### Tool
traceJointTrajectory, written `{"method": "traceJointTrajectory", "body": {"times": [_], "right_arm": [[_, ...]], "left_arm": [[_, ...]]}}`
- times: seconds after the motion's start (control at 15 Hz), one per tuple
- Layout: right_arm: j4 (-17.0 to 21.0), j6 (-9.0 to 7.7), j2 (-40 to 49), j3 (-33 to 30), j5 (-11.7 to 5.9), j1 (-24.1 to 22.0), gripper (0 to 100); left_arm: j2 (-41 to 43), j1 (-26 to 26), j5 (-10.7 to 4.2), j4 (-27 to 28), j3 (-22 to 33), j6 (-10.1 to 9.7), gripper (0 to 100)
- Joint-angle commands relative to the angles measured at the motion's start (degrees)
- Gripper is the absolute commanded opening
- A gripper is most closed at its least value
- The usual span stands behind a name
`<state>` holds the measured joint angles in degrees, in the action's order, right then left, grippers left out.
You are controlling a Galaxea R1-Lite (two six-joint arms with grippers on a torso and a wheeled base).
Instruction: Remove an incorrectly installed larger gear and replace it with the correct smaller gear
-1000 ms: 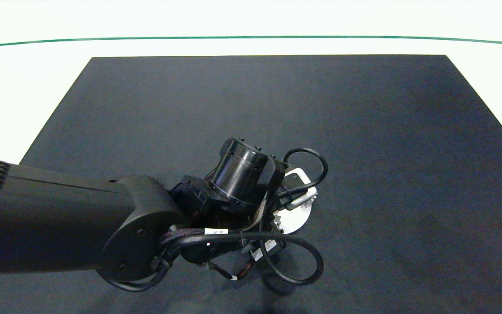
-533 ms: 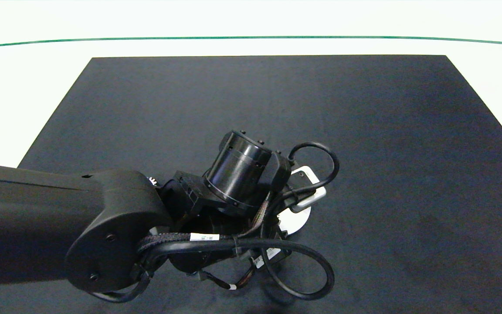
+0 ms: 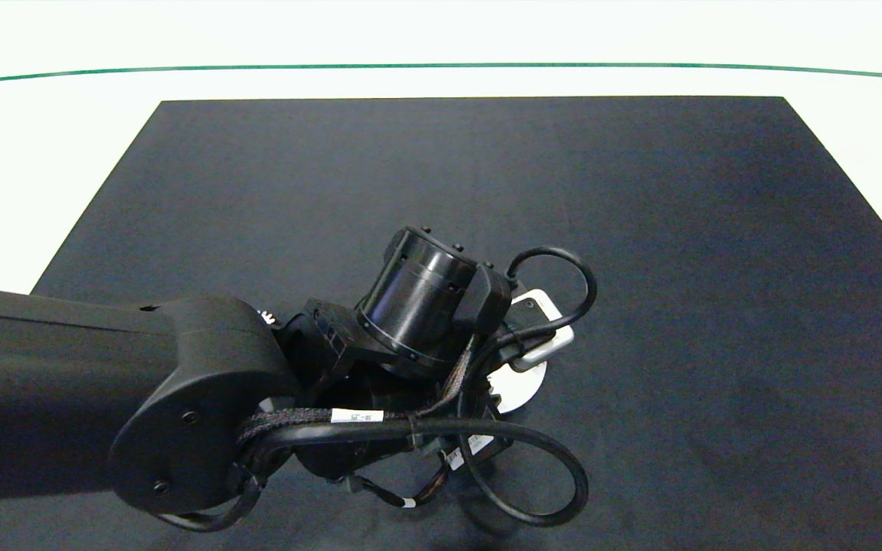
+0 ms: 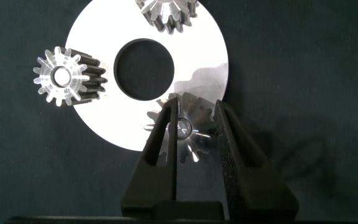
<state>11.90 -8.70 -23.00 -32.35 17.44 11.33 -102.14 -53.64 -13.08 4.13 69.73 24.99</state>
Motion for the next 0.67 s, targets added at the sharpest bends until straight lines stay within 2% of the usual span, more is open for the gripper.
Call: {"method": "traceJointTrajectory", "body": {"times": [0.07,0.2,0.4,0.67], "right_arm": [[0.14,-0.08,0.06,0.01,0.13,0.01,100],[0.14,-0.08,-0.02,0.01,0.13,0.01,100],[0.14,-0.08,0.06,0.1,0.13,0.01,100],[0.23,-0.08,0.24,0.1,0.13,0.01,100]], "left_arm": [[0.1,0.11,-0.1,0.0,0.14,0.15,100],[-0.07,0.38,-0.1,0.09,0.41,0.15,100],[0.19,0.46,-0.1,2.99,0.49,-0.29,100],[-0.42,0.55,-0.1,3.34,0.58,-0.82,100]]}}
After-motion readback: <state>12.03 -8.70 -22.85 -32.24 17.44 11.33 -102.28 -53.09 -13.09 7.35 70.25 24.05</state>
